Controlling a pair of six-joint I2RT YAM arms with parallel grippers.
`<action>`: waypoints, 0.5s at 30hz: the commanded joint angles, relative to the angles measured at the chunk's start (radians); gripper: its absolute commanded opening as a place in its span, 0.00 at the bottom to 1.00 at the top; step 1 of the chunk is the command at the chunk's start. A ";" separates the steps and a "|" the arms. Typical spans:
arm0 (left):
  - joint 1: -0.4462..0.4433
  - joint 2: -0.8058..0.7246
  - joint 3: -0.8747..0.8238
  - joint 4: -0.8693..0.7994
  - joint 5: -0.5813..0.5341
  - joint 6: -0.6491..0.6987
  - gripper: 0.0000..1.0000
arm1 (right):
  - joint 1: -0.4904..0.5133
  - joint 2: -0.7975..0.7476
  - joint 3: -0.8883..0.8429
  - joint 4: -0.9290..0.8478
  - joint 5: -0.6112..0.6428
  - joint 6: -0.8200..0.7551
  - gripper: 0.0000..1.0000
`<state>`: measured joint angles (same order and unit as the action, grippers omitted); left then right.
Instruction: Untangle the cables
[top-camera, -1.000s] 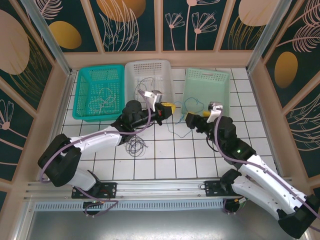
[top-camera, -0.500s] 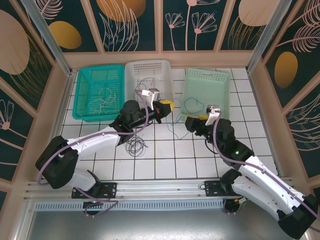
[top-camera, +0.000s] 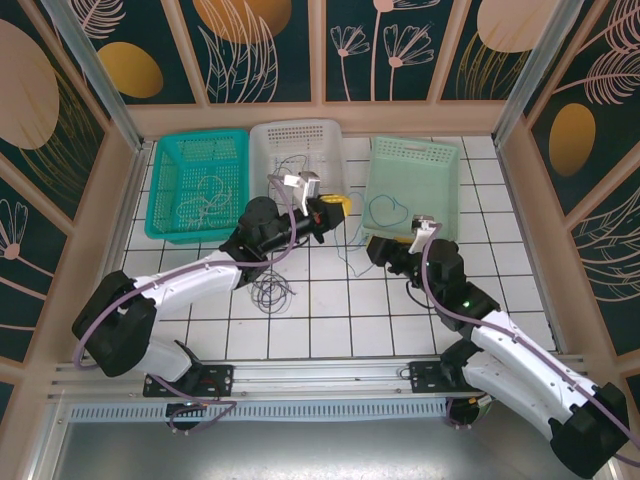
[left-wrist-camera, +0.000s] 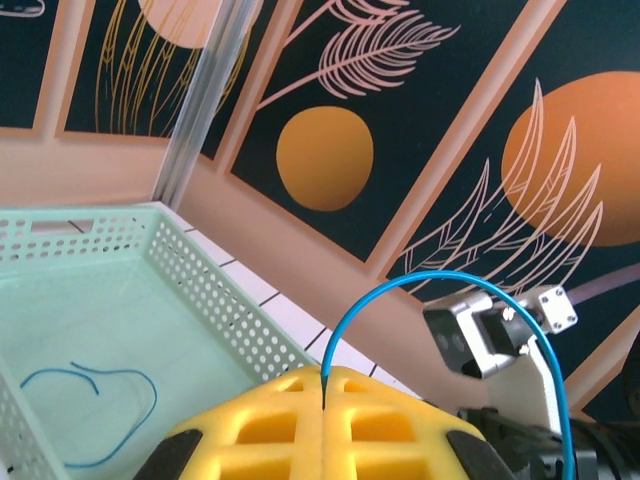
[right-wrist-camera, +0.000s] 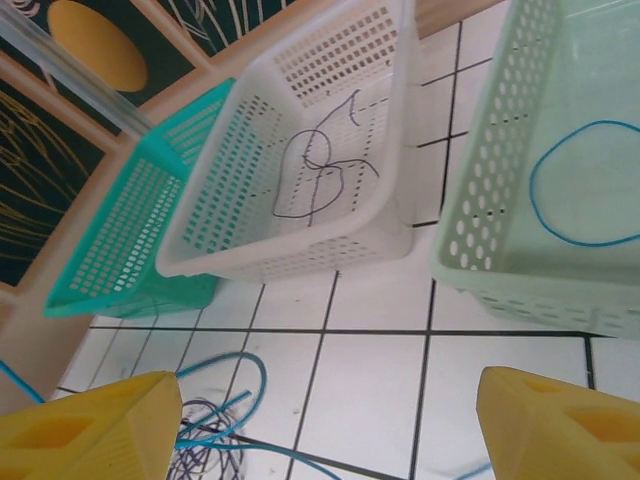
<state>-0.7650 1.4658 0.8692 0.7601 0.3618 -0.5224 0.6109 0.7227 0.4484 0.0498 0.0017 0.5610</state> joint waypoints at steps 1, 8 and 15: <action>0.000 0.018 0.072 0.045 0.019 -0.007 0.00 | -0.008 0.000 -0.006 0.064 -0.028 0.024 0.78; 0.000 0.046 0.225 0.009 0.024 0.017 0.00 | -0.058 -0.032 -0.021 -0.077 0.110 0.039 0.78; 0.000 0.103 0.395 -0.035 0.049 0.039 0.00 | -0.148 -0.120 -0.073 -0.149 0.130 0.062 0.78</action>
<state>-0.7650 1.5402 1.2041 0.7368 0.3855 -0.5129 0.4774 0.6350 0.3901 -0.0498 0.0898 0.6029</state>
